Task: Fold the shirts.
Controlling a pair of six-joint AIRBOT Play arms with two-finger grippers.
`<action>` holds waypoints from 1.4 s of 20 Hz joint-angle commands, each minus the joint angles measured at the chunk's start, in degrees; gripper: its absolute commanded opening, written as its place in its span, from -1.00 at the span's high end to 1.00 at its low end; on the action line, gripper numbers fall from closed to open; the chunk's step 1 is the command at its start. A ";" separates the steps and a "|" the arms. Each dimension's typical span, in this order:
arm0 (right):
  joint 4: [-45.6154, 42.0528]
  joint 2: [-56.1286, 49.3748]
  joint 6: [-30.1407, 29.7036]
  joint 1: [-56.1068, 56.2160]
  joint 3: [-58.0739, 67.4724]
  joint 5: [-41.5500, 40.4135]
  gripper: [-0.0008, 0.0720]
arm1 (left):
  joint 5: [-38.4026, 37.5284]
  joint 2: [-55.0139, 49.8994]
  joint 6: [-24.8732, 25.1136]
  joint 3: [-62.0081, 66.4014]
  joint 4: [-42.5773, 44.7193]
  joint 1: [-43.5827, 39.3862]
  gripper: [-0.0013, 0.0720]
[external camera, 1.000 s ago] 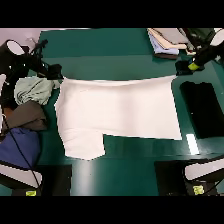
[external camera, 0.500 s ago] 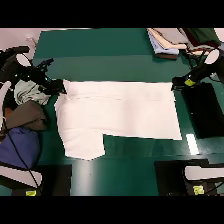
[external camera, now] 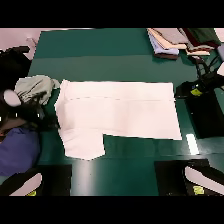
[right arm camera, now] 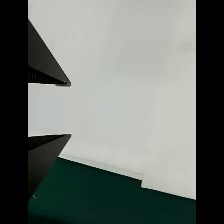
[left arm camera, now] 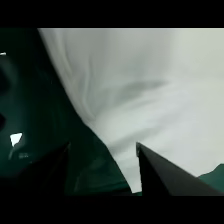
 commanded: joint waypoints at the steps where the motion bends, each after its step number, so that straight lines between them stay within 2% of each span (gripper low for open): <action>1: 0.70 4.13 -0.11 0.48 -3.91 -0.87 0.00 | 1.97 8.31 -2.14 -14.36 -4.15 -0.02 -0.42; 8: 1.46 4.44 0.09 0.37 -3.78 0.33 0.00 | 10.60 8.31 1.75 -19.43 -18.80 -0.02 -0.41; 10: 0.76 4.46 0.04 0.17 -4.39 1.88 0.00 | 10.05 8.28 1.97 -19.43 -18.73 -0.02 -0.28; 12: 1.03 4.46 0.04 -1.84 -6.36 4.13 0.00 | 9.14 8.31 3.04 -19.41 -18.78 -0.02 0.86; 17: 0.90 7.82 -0.44 -16.28 -19.76 4.55 0.00 | 7.50 8.31 5.09 -16.11 -18.47 -0.02 0.90; 18: 0.96 8.37 -0.44 -20.96 -23.12 4.63 -0.12 | 7.48 8.31 5.14 -15.47 -18.47 -0.02 0.90; 19: 1.36 8.31 -0.55 -25.16 -25.99 4.66 -0.38 | 7.56 8.31 5.62 -15.06 -18.49 -0.02 0.90; 20: 1.92 7.63 -0.57 -28.74 -28.81 4.59 -0.55 | 7.85 8.31 5.95 -14.95 -18.53 -0.02 0.90; 22: 6.73 5.38 -3.56 -32.79 -33.24 4.61 -0.54 | 8.24 8.31 6.08 -14.97 -18.49 -0.02 0.90; 25: 14.58 2.51 -6.58 -32.09 -36.63 1.55 -0.52 | 8.55 8.31 6.05 -14.95 -18.49 -0.02 0.90; 27: 16.48 1.84 -6.60 -28.17 -36.63 -0.48 -0.17 | 9.05 8.31 6.05 -14.95 -18.49 -0.02 0.90; 28: 16.22 1.84 -6.60 -25.83 -36.24 -1.16 0.25 | 8.70 8.31 6.05 -14.95 -18.49 -0.02 0.90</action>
